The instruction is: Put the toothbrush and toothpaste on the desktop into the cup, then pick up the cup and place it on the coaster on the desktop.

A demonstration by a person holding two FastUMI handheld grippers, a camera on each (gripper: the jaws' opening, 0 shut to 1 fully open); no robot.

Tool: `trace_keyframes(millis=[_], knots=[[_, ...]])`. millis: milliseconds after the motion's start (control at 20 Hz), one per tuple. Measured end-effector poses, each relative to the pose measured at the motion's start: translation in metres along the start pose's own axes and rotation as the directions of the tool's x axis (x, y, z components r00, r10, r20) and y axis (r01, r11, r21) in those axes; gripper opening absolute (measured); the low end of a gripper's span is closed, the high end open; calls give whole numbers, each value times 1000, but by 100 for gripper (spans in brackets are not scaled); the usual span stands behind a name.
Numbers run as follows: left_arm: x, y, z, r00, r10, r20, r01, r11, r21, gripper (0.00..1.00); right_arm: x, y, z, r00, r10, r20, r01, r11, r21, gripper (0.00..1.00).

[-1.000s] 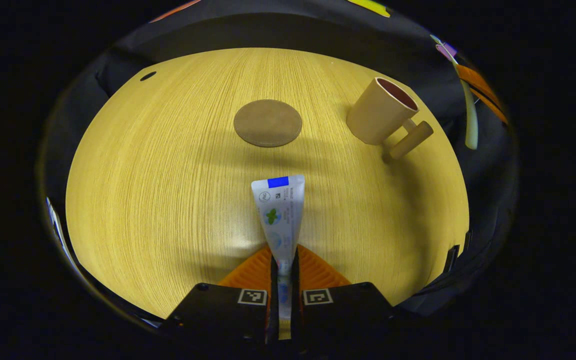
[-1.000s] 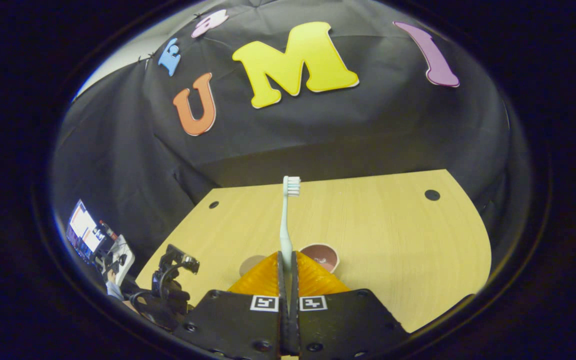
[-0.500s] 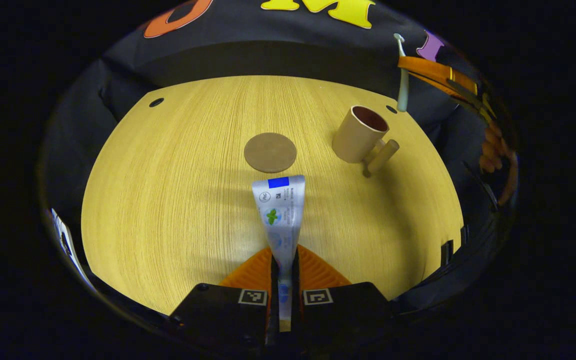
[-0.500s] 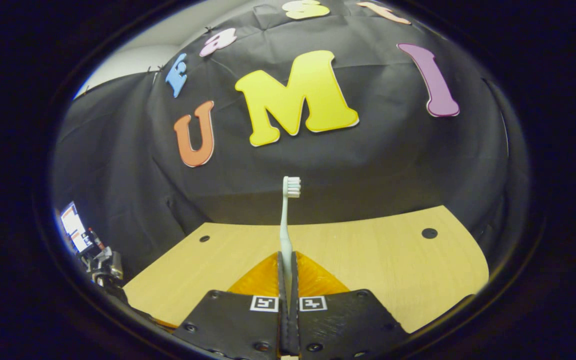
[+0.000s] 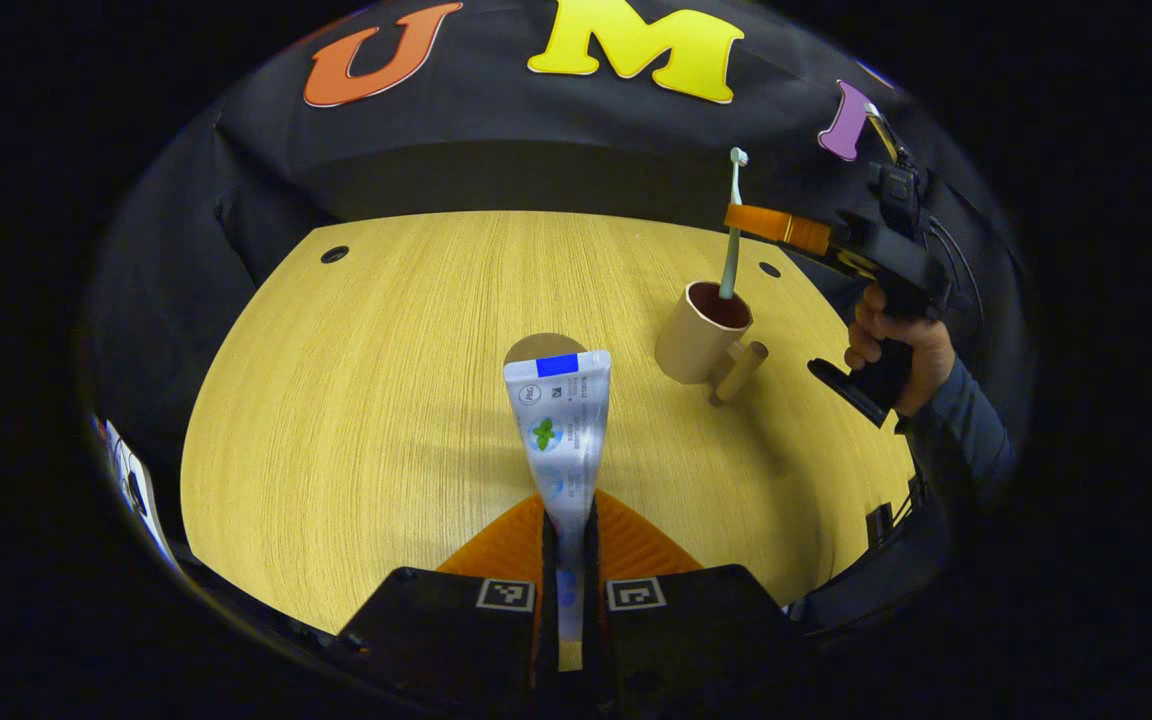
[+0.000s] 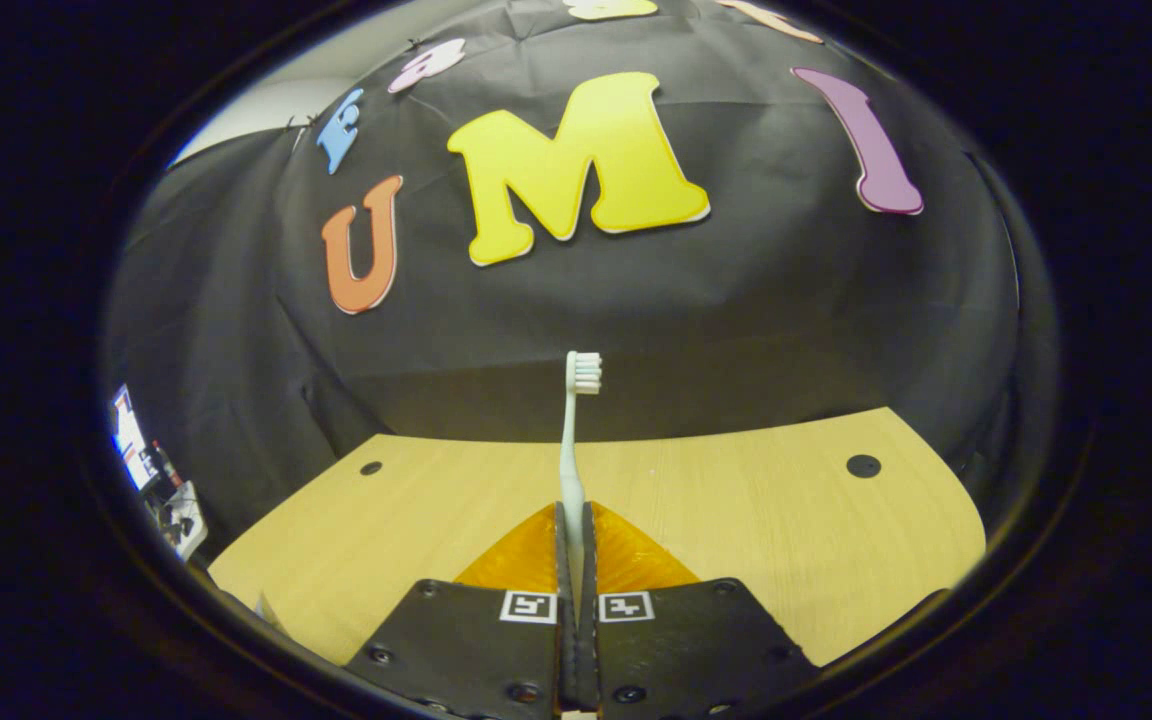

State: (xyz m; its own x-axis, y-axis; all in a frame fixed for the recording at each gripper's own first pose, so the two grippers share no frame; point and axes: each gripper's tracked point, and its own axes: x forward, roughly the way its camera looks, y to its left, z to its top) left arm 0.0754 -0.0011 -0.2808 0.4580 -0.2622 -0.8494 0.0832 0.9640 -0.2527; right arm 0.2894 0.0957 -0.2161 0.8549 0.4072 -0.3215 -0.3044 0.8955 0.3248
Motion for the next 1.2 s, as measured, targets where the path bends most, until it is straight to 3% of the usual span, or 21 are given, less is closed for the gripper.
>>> trace_keyframes(millis=[250, 600, 800, 900, 950, 1200], knots=[[-2, 5, 13, 999, 39, 5, -38, 999, -18, 12, 6, -6, -33, 997, -36, -67, 33, 998, -46, 1], [-1, -2, 37, 999, 37, 33, -37, 999, -3, 12, -5, -3, -61, 984, -53, -168, 52, 999, -12, 7], [25, -2, 53, 997, 20, 69, -22, 999, 28, 12, -29, -15, -49, 982, -91, -163, 89, 996, -19, 25], [38, -4, 70, 995, 9, 100, -13, 999, 41, 12, -45, -22, -48, 980, -100, -173, 97, 995, -26, 51], [46, -4, 82, 993, 3, 120, -8, 999, 46, 8, -52, -26, -47, 979, -105, -174, 102, 994, -28, 72], [69, 7, 140, 971, -24, 237, 5, 997, 81, 12, -94, -41, -50, 973, -116, -200, 116, 993, -11, 94]])
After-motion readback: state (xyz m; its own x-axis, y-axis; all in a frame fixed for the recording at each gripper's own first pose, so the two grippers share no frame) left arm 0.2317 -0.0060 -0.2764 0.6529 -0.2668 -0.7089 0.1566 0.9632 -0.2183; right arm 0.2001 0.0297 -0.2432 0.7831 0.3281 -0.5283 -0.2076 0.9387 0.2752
